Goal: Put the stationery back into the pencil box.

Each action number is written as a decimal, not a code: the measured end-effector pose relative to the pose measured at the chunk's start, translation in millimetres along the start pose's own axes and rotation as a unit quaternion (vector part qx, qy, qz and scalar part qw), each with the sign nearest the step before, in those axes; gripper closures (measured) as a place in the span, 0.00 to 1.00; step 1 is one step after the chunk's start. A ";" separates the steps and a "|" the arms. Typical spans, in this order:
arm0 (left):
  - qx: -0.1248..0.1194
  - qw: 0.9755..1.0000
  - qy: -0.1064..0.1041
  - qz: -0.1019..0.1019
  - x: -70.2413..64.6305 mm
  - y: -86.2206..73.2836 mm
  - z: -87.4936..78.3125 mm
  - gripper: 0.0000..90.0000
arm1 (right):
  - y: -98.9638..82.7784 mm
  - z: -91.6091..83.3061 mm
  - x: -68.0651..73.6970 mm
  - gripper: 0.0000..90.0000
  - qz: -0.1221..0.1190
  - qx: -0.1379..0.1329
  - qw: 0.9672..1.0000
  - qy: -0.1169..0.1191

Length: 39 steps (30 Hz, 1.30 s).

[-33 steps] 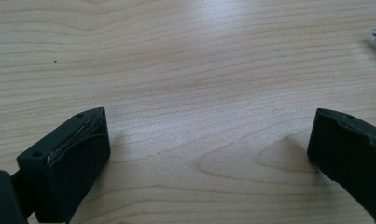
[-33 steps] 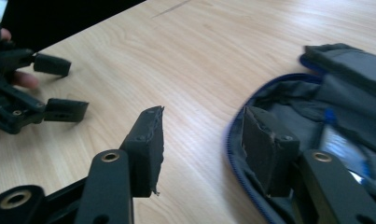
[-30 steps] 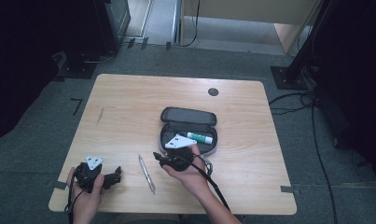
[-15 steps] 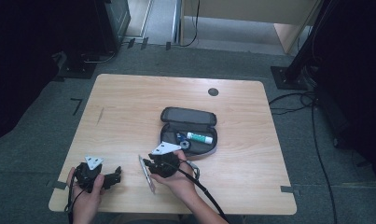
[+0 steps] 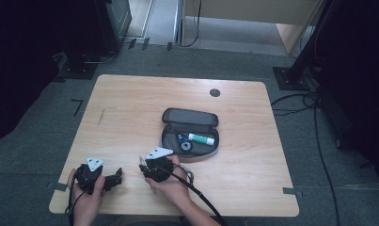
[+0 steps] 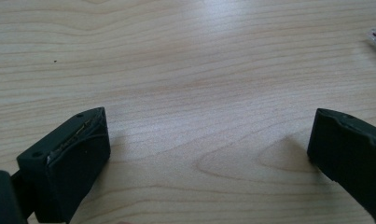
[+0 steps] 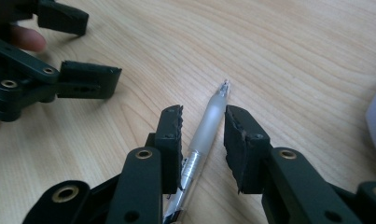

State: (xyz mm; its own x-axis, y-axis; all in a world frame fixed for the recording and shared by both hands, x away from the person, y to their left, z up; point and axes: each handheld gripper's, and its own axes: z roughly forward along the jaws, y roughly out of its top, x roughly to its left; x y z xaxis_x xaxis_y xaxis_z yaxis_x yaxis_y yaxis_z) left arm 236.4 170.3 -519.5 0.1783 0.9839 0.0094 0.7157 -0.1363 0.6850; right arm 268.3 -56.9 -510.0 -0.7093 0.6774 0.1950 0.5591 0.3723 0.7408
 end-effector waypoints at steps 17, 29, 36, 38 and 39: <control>0.000 1.000 -0.001 0.001 0.1 0.1 0.1 0.00 | -6.3 3.8 10.3 0.90 -0.048 0.018 0.999 -0.014; 0.000 1.000 -0.001 0.001 0.1 0.1 0.1 0.00 | 3.9 -39.6 -6.3 0.90 -0.064 -0.017 0.998 0.000; 0.000 1.000 -0.001 0.001 0.0 0.1 0.2 0.00 | 13.0 -71.0 -27.9 0.90 -0.065 -0.041 0.997 -0.013; 0.000 1.000 -0.001 0.001 0.0 0.1 0.2 0.00 | 14.6 -77.1 -34.6 0.90 -0.064 -0.044 0.997 -0.017; -0.001 1.000 -0.001 0.001 0.0 0.1 0.2 0.00 | 15.5 -80.3 -38.5 0.90 -0.064 -0.045 0.997 -0.019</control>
State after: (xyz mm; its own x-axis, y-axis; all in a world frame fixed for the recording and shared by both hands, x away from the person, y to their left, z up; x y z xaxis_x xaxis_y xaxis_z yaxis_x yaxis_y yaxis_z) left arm 236.6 170.3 -519.6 0.1800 0.9836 0.0094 0.7148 -0.1373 0.6857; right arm 269.8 -128.2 -454.4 -0.7546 0.6524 0.0708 0.4222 0.4000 0.8135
